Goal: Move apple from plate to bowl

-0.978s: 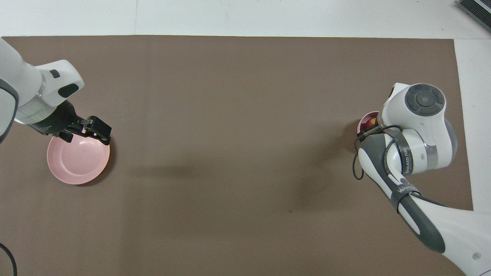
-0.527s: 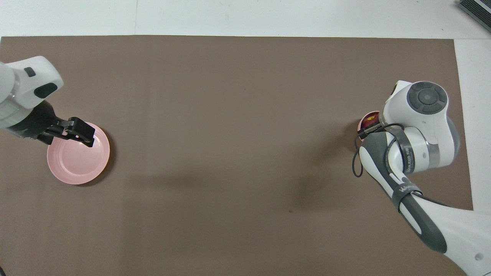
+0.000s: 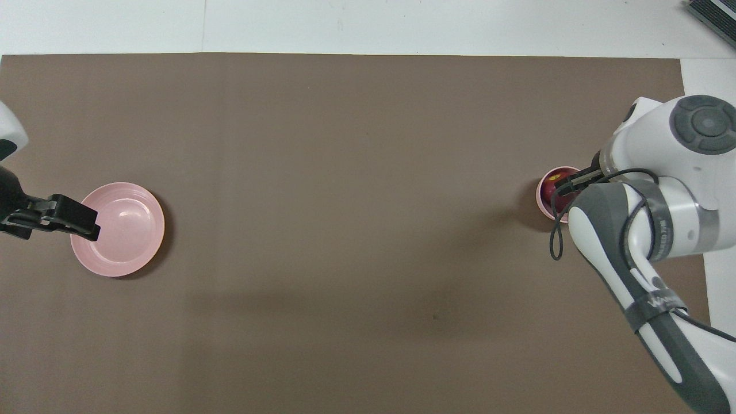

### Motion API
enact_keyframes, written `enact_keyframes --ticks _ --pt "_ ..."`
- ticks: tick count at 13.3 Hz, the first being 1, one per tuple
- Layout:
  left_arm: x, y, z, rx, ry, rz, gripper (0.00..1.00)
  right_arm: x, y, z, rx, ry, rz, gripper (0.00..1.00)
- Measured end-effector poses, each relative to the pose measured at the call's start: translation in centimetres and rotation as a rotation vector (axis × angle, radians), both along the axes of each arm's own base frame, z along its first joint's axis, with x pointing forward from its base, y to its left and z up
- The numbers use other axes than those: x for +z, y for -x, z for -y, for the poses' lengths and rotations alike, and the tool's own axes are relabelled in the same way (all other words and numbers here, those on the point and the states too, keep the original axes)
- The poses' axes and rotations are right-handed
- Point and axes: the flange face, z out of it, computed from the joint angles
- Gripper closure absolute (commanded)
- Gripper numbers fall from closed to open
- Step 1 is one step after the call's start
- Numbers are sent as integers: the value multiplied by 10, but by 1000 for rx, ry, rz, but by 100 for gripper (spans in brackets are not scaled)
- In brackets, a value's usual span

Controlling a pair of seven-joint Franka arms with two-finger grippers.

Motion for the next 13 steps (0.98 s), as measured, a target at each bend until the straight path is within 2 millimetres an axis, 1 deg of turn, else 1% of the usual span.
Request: enact_keyframes --ticks 2,4,5,7,8,9,10,11,13 --pt "2 -4 -6 12 2 27 0 39 6 0 -46 -68 -1 0" --pt "5 -9 -5 13 5 73 0 84 16 4 -80 -97 19 0" --pt "7 -14 -5 13 7 110 0 106 24 6 -97 -111 27 0" --pt "10 -21 -5 16 12 159 0 152 44 18 -126 -134 16 0" --pt "10 -22 -4 16 19 167 0 172 53 23 -138 -141 1 0" --pt "10 -23 -3 16 25 171 0 188 60 25 -145 -148 -15 0" --pt "9 -24 -2 16 28 178 0 196 64 25 -147 -154 -27 0" --pt "9 -25 -2 16 29 180 0 198 66 24 -147 -155 -36 0" --pt "9 -25 -4 20 29 179 0 192 67 28 -155 -155 -52 0"
